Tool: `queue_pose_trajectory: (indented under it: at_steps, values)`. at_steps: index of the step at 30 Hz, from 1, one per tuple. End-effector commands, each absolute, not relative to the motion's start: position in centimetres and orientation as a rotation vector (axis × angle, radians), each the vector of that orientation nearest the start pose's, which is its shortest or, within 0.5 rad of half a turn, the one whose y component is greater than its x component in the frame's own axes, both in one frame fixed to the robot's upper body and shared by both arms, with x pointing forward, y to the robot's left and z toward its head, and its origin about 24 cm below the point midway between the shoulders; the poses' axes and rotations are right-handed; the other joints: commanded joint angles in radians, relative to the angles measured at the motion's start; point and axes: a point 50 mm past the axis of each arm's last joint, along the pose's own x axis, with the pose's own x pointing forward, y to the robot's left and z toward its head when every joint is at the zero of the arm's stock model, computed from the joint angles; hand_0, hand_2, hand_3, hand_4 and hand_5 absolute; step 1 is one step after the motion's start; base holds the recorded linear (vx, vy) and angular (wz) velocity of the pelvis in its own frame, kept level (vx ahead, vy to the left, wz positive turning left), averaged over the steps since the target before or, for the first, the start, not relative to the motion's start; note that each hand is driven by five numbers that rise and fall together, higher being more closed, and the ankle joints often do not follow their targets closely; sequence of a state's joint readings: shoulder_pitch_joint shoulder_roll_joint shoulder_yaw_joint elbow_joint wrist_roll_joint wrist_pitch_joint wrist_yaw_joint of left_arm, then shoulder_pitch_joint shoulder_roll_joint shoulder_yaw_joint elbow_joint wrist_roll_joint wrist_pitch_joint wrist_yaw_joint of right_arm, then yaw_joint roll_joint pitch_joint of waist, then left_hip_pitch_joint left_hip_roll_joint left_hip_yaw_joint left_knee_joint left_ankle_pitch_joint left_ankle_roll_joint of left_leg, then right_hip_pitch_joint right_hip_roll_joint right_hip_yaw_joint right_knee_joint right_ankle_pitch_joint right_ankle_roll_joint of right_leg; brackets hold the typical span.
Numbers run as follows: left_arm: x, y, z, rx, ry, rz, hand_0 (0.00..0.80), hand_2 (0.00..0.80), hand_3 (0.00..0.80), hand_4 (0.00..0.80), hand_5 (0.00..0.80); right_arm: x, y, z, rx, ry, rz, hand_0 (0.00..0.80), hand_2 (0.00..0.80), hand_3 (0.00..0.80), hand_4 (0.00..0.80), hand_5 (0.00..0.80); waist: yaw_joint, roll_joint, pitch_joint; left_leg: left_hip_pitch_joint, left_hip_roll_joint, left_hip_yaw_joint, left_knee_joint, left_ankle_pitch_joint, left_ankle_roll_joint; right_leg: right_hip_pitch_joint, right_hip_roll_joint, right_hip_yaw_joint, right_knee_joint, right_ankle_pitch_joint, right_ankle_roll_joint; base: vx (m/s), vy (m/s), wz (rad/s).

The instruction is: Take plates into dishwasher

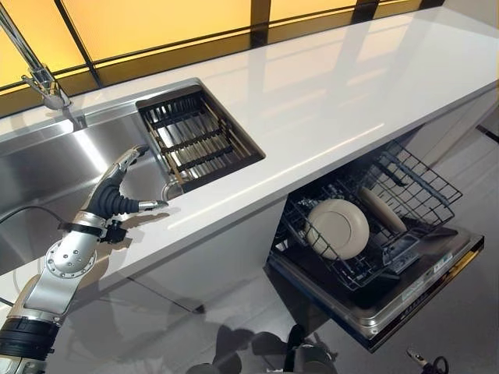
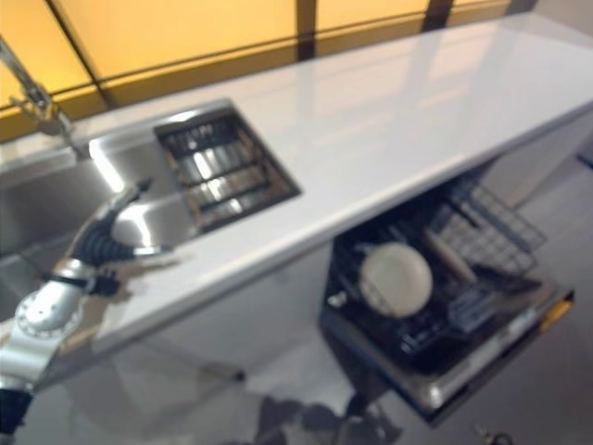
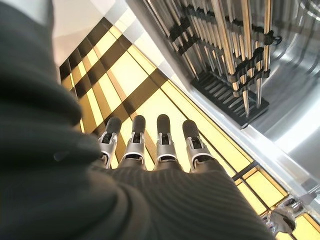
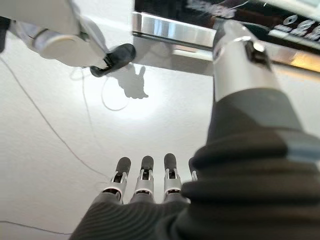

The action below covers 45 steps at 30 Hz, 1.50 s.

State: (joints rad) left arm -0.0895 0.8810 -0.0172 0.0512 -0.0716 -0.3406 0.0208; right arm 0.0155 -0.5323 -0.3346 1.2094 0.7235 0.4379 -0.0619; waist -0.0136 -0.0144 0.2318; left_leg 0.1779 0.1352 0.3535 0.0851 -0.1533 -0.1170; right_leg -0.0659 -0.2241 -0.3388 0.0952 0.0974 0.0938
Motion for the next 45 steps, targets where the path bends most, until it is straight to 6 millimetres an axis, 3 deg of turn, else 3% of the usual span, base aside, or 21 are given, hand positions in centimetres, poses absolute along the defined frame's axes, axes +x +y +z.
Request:
queue_pose_trajectory:
  at_steps: [1,2,5,8,11,15,17,19,20,23,26,32,35,39,45]
  values:
    - [25.8,26.1,18.5,0.781,-0.519,-0.105,0.000,0.000,0.000,0.000,0.000,7.8,-35.9,-11.1,0.466,1.138,-1.024,0.000,0.000,0.000,0.000,0.000,0.008,0.015,0.009,-0.057,-0.015,-0.035,0.127,-0.038,0.105,-0.039,-0.168,0.012,0.112,0.054,0.103,-0.031,-0.030,0.13]
    - [25.8,26.0,18.4,0.779,-0.520,-0.111,0.000,0.000,0.000,0.000,0.000,8.2,-36.1,-10.9,0.445,1.111,-1.014,0.000,0.000,0.000,0.000,0.000,0.010,0.019,0.013,-0.061,-0.015,-0.039,0.134,-0.041,0.107,-0.043,-0.169,0.013,0.123,0.046,0.101,-0.050,-0.023,0.11]
    - [25.6,25.3,18.0,0.766,-0.538,-0.114,0.000,0.000,0.000,0.000,0.000,12.1,-35.2,-10.3,0.382,1.021,-0.951,0.000,0.000,0.000,0.000,0.000,0.014,0.043,0.047,-0.091,-0.030,-0.062,0.164,-0.048,0.109,-0.069,-0.188,0.027,0.157,0.042,0.097,-0.074,-0.018,0.17]
    - [25.8,24.9,18.3,0.759,-0.574,-0.109,0.000,0.000,0.000,0.000,0.000,12.7,-34.9,-10.3,0.436,1.028,-0.965,0.000,0.000,0.000,0.000,0.000,0.022,0.056,0.068,-0.117,-0.042,-0.071,0.175,-0.050,0.112,-0.087,-0.205,0.026,0.168,0.041,0.099,-0.102,-0.006,0.17]
    - [25.8,24.3,18.5,0.755,-0.596,-0.104,0.000,0.000,0.000,0.000,0.000,13.7,-35.4,-9.7,0.593,0.986,-1.006,0.000,0.000,0.000,0.000,0.000,0.040,0.079,0.088,-0.134,-0.048,-0.082,0.201,-0.060,0.114,-0.095,-0.221,0.023,0.196,0.026,0.094,-0.053,-0.002,0.22]
    - [25.7,24.3,18.6,0.758,-0.603,-0.095,0.000,0.000,0.000,0.000,0.000,16.2,-35.9,-8.1,0.984,0.799,-1.055,0.000,0.000,0.000,0.000,0.000,0.054,0.119,0.113,-0.175,-0.051,-0.094,0.264,-0.080,0.115,-0.123,-0.243,0.029,0.259,-0.004,0.080,-0.077,0.017,0.15]
    - [25.7,24.3,18.5,0.762,-0.612,-0.082,0.000,0.000,0.000,0.000,0.000,18.8,-36.1,-6.5,1.269,0.575,-1.006,0.000,0.000,0.000,0.000,0.000,0.057,0.141,0.124,-0.200,-0.050,-0.098,0.304,-0.091,0.114,-0.140,-0.253,0.040,0.296,-0.023,0.073,-0.091,0.019,0.16]
    - [25.5,24.3,18.5,0.755,-0.629,-0.067,0.000,0.000,0.000,0.000,0.000,21.4,-36.4,-4.4,1.389,0.392,-0.888,0.000,0.000,0.000,0.000,0.000,0.065,0.168,0.137,-0.221,-0.057,-0.106,0.341,-0.104,0.117,-0.155,-0.268,0.052,0.338,-0.040,0.063,-0.067,0.059,0.12]
    - [25.5,24.3,18.4,0.753,-0.633,-0.064,0.000,0.000,0.000,0.000,0.000,21.8,-36.5,-4.1,1.395,0.374,-0.870,0.000,0.000,0.000,0.000,0.000,0.064,0.171,0.140,-0.225,-0.057,-0.107,0.351,-0.109,0.117,-0.159,-0.271,0.056,0.347,-0.045,0.062,-0.077,0.082,0.16]
    - [25.2,24.1,18.4,0.742,-0.652,-0.051,0.000,0.000,0.000,0.000,0.000,25.4,-37.0,-0.2,1.318,0.232,-0.644,0.000,0.000,0.000,0.000,0.000,0.077,0.196,0.150,-0.258,-0.065,-0.116,0.416,-0.138,0.123,-0.176,-0.289,0.072,0.398,-0.076,0.046,-0.077,0.063,0.12]
    - [25.4,23.9,18.7,0.732,-0.667,-0.058,0.000,0.000,0.000,0.000,0.000,28.2,-36.8,2.9,1.195,0.201,-0.472,0.000,0.000,0.000,0.000,0.000,0.090,0.205,0.149,-0.277,-0.070,-0.123,0.443,-0.146,0.123,-0.185,-0.297,0.073,0.420,-0.088,0.038,-0.058,0.040,0.03]
    - [26.0,23.9,19.1,0.733,-0.671,-0.088,0.000,0.000,0.000,0.000,0.000,32.5,-35.4,8.7,1.036,0.074,-0.189,0.000,0.000,0.000,0.000,0.000,0.109,0.189,0.138,-0.282,-0.058,-0.125,0.463,-0.148,0.125,-0.173,-0.304,0.057,0.436,-0.092,0.032,-0.011,0.011,0.00]
    - [26.3,24.2,19.4,0.743,-0.661,-0.098,0.000,0.000,0.000,0.000,0.000,33.6,-34.4,10.0,0.993,0.027,-0.101,0.000,0.000,0.000,0.000,0.000,0.114,0.166,0.130,-0.271,-0.048,-0.126,0.457,-0.145,0.124,-0.156,-0.303,0.046,0.426,-0.073,0.038,0.034,-0.033,-0.04]
    - [26.4,24.6,19.6,0.765,-0.636,-0.125,0.000,0.000,0.000,0.000,0.000,33.6,-34.0,9.7,0.984,0.040,-0.090,0.000,0.000,0.000,0.000,0.000,0.121,0.126,0.114,-0.250,-0.033,-0.127,0.437,-0.137,0.121,-0.125,-0.293,0.025,0.401,-0.046,0.048,0.058,-0.088,-0.04]
    - [26.5,24.8,19.8,0.780,-0.616,-0.165,0.000,0.000,0.000,0.000,0.000,31.8,-34.9,7.4,0.971,0.101,-0.152,0.000,0.000,0.000,0.000,0.000,0.124,0.073,0.086,-0.195,-0.017,-0.127,0.375,-0.110,0.111,-0.075,-0.270,0.004,0.340,0.000,0.067,0.084,-0.060,-0.03]
